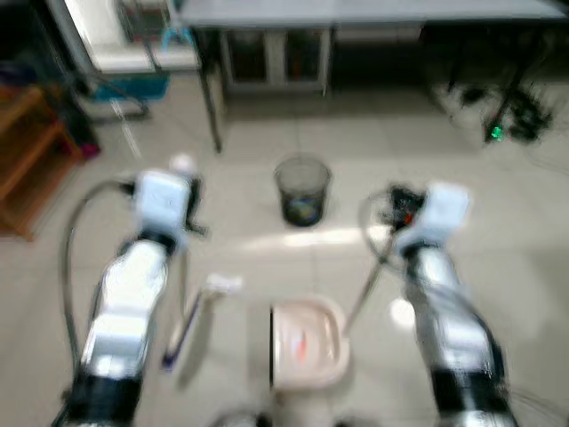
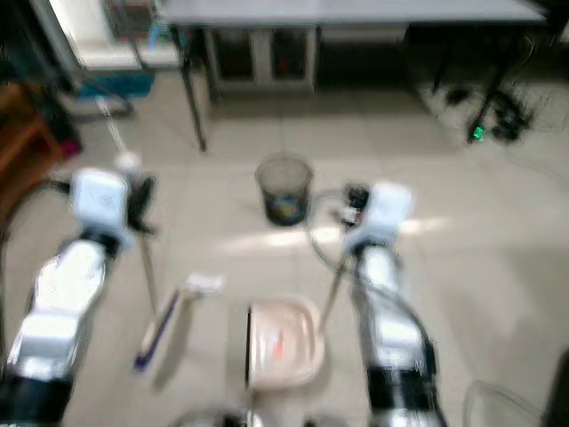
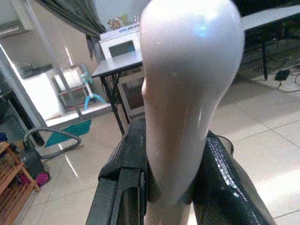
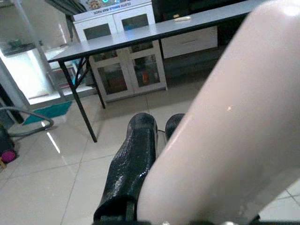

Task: Sweep floor

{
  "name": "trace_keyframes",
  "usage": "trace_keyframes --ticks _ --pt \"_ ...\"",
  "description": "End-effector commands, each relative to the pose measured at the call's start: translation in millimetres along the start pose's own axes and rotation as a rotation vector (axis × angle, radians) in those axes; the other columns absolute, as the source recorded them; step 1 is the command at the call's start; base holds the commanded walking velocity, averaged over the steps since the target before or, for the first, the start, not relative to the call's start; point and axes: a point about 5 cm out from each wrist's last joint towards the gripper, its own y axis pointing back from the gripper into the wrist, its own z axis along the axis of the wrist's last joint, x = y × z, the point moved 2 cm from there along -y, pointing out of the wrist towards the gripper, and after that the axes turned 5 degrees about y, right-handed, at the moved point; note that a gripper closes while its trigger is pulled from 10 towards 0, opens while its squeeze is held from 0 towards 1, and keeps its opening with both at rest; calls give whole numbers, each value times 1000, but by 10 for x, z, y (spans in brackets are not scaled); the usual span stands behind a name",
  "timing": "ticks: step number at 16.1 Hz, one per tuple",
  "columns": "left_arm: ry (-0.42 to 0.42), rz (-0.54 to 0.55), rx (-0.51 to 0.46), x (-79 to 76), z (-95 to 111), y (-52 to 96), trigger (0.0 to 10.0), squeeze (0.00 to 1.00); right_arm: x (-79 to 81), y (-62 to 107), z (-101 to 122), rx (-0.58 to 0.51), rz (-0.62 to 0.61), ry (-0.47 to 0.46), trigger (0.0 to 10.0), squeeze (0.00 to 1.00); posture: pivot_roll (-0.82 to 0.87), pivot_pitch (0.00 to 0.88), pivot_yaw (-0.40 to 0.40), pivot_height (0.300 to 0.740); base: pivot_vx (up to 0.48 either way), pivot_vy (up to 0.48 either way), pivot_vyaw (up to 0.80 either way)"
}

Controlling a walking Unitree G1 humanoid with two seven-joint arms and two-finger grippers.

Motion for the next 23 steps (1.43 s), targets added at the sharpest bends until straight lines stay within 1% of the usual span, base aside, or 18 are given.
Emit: trace_keyframes --ticks 1,3,5,13,16,18,19,20,21,23 --pt "-10 13 -39 31 104 -30 10000 0 44 -22 72 -29 9 6 10000 0 42 36 25 740 0 480 -419" --pt "-4 8 -40 -1 103 -34 10000 0 51 -26 74 -30 9 6 10000 0 41 38 26 740 0 480 -475" --pt "3 6 -39 -24 97 -36 10000 0 57 -33 77 -31 13 9 10000 0 40 39 24 740 0 480 0" --pt "16 8 -28 -54 52 -7 10000 0 74 -29 74 -30 30 16 10000 0 38 43 11 740 0 480 0" --pt "22 14 -37 -41 63 -8 10000 0 85 -38 83 -35 38 18 10000 0 43 39 8 740 0 441 0" --pt "-24 37 -84 -6 148 -24 10000 0 99 -59 93 -39 39 16 10000 0 52 32 5 740 0 -446 0" --pt "-39 40 -87 -3 156 -35 10000 0 106 -68 98 -42 40 14 10000 0 56 29 4 740 0 -480 0" --pt "-33 45 -76 -5 138 -38 10000 0 108 -81 103 -44 40 11 10000 0 56 27 2 740 0 -480 0" --pt "-24 48 -71 -7 121 -34 10000 0 109 -92 105 -46 40 11 10000 0 53 25 1 740 0 -480 0" --pt "65 69 -29 -17 59 -36 10000 0 103 -103 132 -55 37 22 10000 0 50 34 -3 740 0 0 0"
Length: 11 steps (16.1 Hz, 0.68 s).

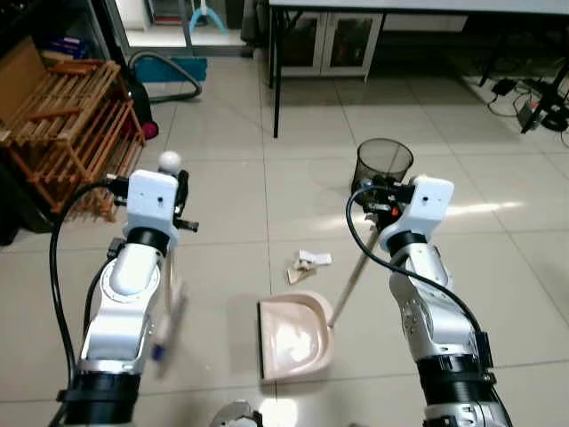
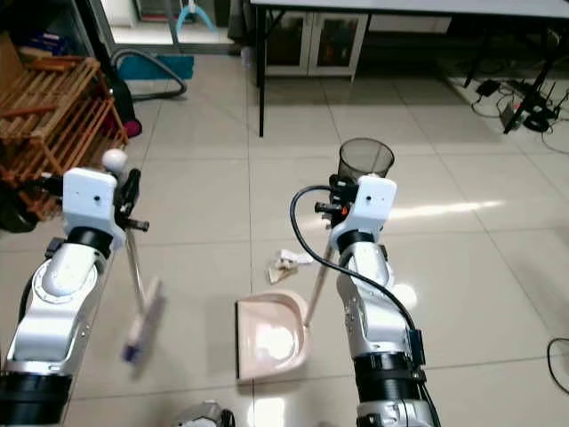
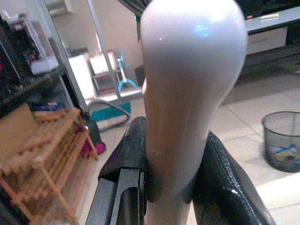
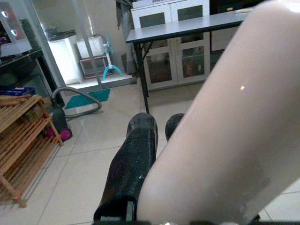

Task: Sweep floor

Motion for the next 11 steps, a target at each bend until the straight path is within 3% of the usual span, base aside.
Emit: trace_keyframes --ticks 1,4,8,11 --pt "38 -20 -28 -109 79 -37 10000 0 -141 -16 61 -22 -45 34 10000 0 45 36 -4 740 0 0 0" --pt "31 -16 -32 -155 93 -57 10000 0 -169 -57 93 -24 -50 79 10000 0 54 41 -10 740 0 0 0" --pt "28 -7 -76 -151 170 -104 10000 0 -155 -55 97 -24 -49 30 10000 0 60 56 5 740 0 0 0" --pt "38 -28 -93 -176 222 -149 10000 0 -158 -56 93 -28 -55 27 10000 0 54 51 18 740 303 0 -487"
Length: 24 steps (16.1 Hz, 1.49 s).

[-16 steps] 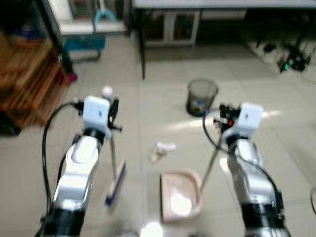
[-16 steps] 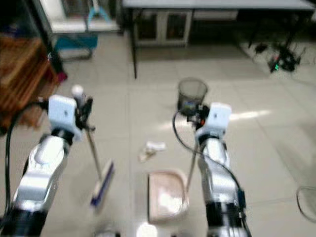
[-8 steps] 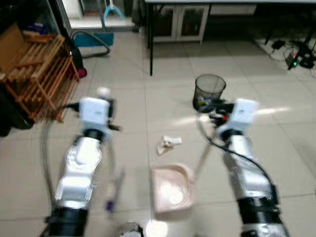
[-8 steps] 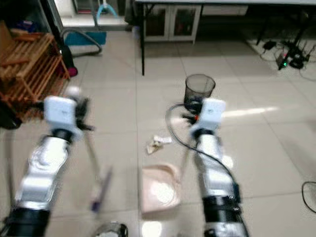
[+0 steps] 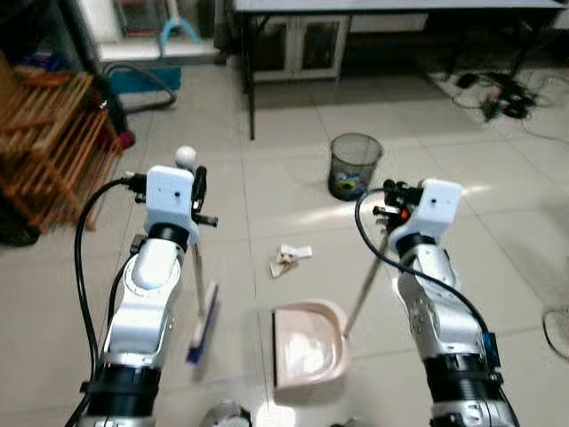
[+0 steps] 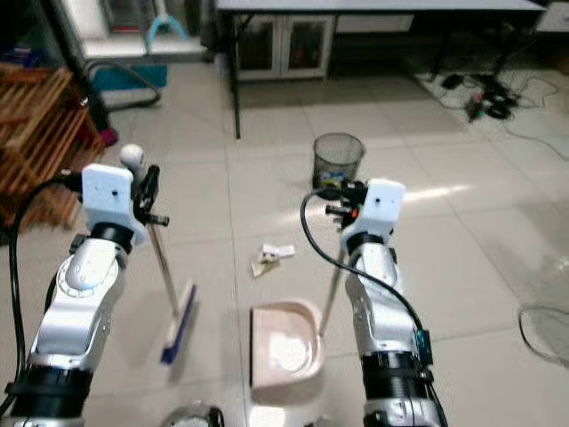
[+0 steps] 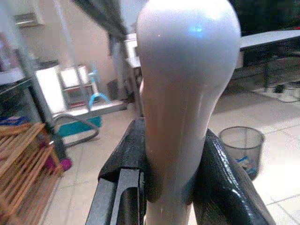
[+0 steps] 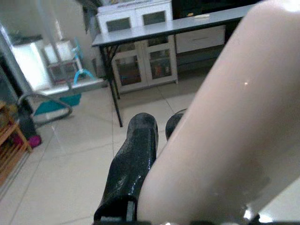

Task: Sweep floor

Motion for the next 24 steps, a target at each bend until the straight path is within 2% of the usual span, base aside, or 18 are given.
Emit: trace_keyframes --ticks 1,6,8,12,14,16,21,24 --pt "-6 -17 -57 -16 135 -81 10000 0 -17 -38 116 -44 -9 19 10000 0 47 50 21 740 349 0 0" --pt "-1 4 -55 11 103 -66 10000 0 -41 -30 147 -59 -32 89 10000 0 46 43 13 740 363 0 0" --pt "-3 -3 -54 22 111 -77 10000 0 -89 -29 229 -119 -86 83 10000 0 56 47 25 740 396 0 0" --pt "-3 -12 -59 25 124 -106 10000 0 -141 2 266 -140 -137 49 10000 0 54 46 38 740 399 0 0" --pt "0 -12 -62 16 131 -112 10000 0 -143 -8 227 -112 -130 13 10000 0 54 44 38 740 407 0 0" --pt "4 -11 -63 11 127 -115 10000 0 -126 -7 243 -131 -121 10 10000 0 51 38 42 740 409 0 -622" --pt "0 -20 -69 6 154 -174 10000 0 -88 -38 260 -139 -80 1 10000 0 63 45 39 740 410 0 0" --pt "-4 -6 -66 47 143 -150 10000 0 -26 -25 260 -143 -48 69 10000 0 62 43 33 740 410 0 152"
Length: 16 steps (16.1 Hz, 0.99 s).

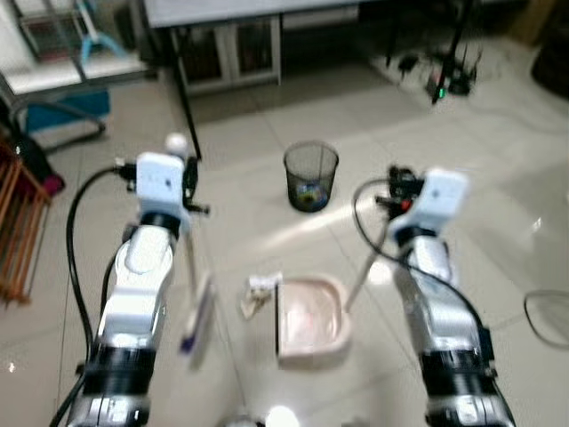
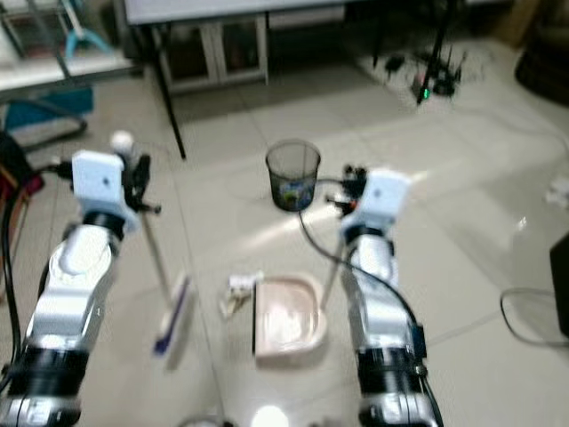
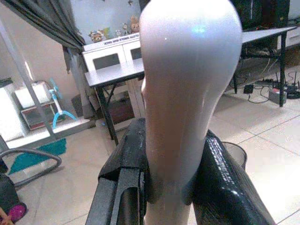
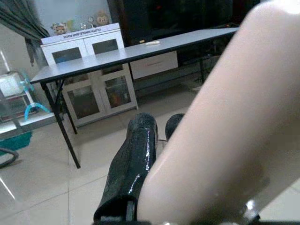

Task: Sweep floor

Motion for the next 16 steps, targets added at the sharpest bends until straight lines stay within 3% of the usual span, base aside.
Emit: trace_keyframes --ticks 1,6,13,16 --pt "8 -16 -43 -64 93 -23 10000 0 -81 -30 103 -43 -20 51 10000 0 59 41 31 740 412 0 800" --pt "7 -23 -48 -74 105 -83 10000 0 -273 -34 100 -47 -110 7 10000 0 54 47 40 740 409 0 160" --pt "-4 -22 -44 -52 72 -63 10000 0 -200 -76 95 -37 -61 9 10000 0 59 55 23 740 410 0 0" --pt "-4 -27 -43 -64 55 -55 10000 0 -208 -78 76 -26 -49 104 10000 0 52 47 28 740 411 0 267"
